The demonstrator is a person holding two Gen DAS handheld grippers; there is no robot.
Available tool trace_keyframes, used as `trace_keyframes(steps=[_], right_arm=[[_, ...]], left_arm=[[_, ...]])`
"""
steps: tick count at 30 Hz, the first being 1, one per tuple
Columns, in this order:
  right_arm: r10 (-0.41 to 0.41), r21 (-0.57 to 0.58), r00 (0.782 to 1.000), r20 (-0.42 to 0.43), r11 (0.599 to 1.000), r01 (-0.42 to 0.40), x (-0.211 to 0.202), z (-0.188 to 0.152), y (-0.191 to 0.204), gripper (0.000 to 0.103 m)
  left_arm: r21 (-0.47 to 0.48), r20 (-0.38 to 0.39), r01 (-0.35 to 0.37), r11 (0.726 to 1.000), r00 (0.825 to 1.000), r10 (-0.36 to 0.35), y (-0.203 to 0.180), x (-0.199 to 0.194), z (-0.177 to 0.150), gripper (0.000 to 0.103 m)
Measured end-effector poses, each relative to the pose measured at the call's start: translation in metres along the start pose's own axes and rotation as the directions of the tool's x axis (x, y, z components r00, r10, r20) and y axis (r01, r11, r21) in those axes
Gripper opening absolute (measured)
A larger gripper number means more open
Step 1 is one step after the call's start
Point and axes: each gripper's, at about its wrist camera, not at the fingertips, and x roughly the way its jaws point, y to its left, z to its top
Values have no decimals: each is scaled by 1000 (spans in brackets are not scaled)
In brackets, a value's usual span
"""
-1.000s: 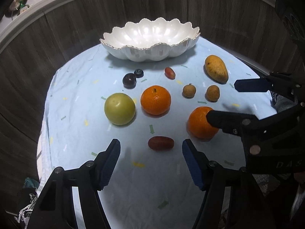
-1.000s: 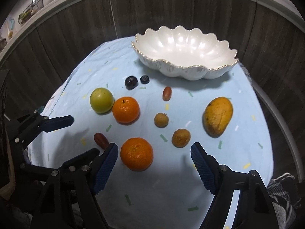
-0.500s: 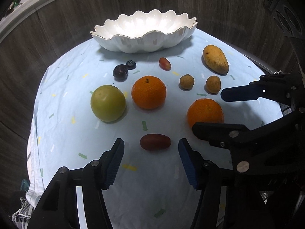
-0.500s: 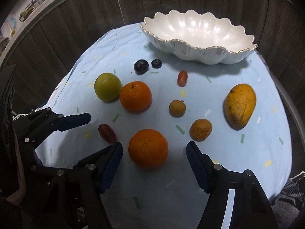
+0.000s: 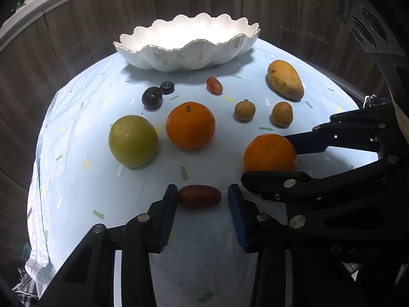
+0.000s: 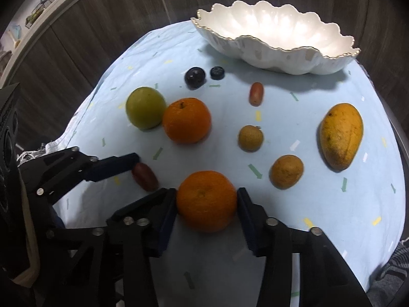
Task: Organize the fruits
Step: 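Grasp the red date with the left tool while the right tool grasps a mandarin, then carry the red date and mandarin over the white bowl with both tools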
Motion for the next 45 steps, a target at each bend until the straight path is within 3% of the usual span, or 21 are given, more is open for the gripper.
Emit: trace_keyframes(steps=[3,21,45], right_arm=[[4,6,1000,1,1000,-4,0,0,1,45],[-30,42,998,61,999,27,-27,-1,-8,44],[-54,85,987,151,996,41,-72,11,-17,44]], left_arm=[[5,4,-1,1000,1000,1,-1,-1,0,32],[-8,61,-61,998,996,62,3,-19,4,31],[-44,111,-61,997,992,65,0,-53,33,31]])
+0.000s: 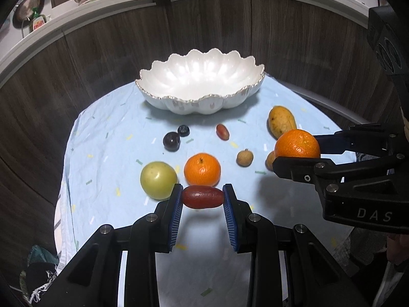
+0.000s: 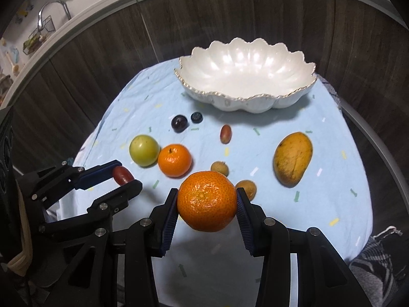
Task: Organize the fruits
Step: 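Carry the red date and mandarin over the white bowl with both tools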
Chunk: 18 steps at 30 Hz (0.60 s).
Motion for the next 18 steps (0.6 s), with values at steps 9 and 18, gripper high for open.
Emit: trace_keyframes(steps=[9,18], right_arm=[[-27,18,999,45,999,27,-13,19,-15,44],[-59,35,993,98,998,56,-25,52,-33,44]], left_arm=[[-13,25,-11,1000,1000,11,-2,-1,23,31],[-43,64,-21,999,998,24,5,2,58,31]])
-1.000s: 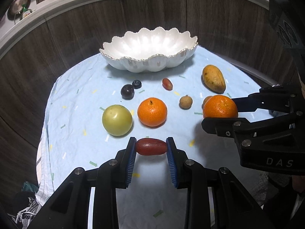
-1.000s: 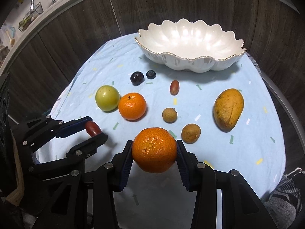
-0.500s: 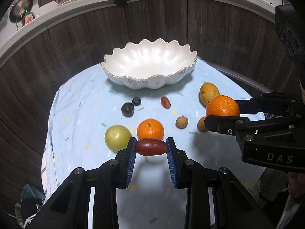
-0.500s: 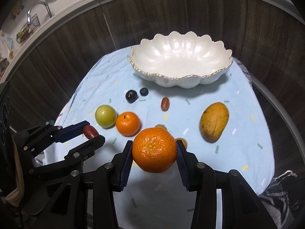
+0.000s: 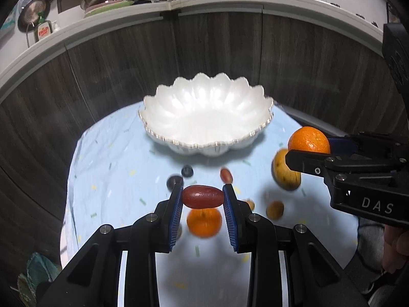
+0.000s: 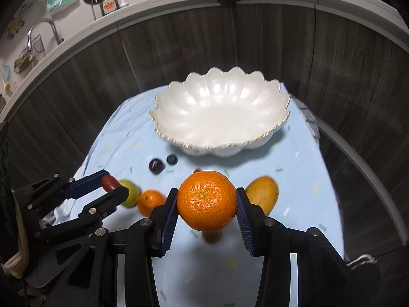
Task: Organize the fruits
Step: 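Carry the red date and mandarin over the white bowl with both tools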
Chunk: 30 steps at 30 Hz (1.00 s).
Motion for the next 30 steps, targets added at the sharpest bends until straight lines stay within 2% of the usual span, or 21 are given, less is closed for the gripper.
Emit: trace_keyframes(steps=[13,22,30], right_arm=[[-35,17,997,70,999,34,3,41,-16,44],[-64,43,993,104,997,59,12,69,-29,44],[-80,51,992,102,996,76,26,84,-37,44]], left_arm=[[-16,60,-19,1000,998,20,9,17,49,31],[-58,52,-17,998,998,20,17,38,73,31],[-54,53,-32,998,998,35,20,58,87,31]])
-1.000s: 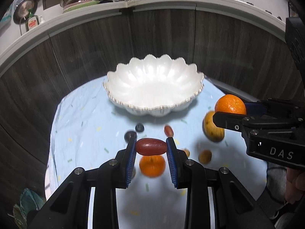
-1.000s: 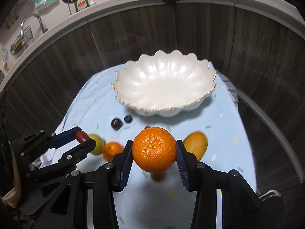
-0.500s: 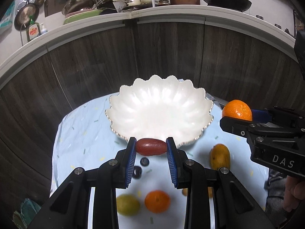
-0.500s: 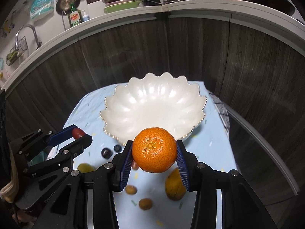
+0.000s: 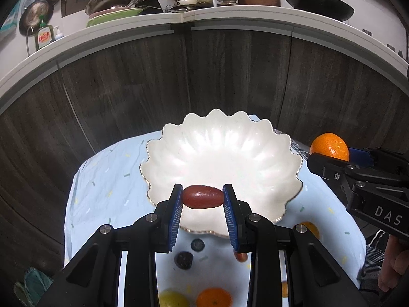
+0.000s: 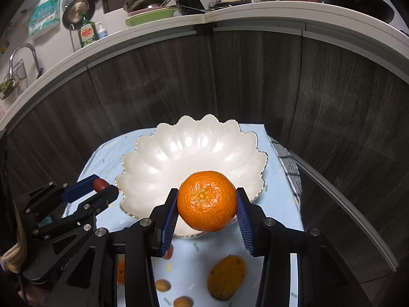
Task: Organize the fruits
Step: 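Carry the red date and mandarin over the white bowl with both tools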
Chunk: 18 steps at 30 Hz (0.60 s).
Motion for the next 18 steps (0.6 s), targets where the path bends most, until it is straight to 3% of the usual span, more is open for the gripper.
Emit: trace_keyframes(steps=[18], right_arm=[[12,55,995,-97,998,-6,57,4,-16,44]], left_arm=[[-20,-64,-6,1000,998,5,10,55,7,32]])
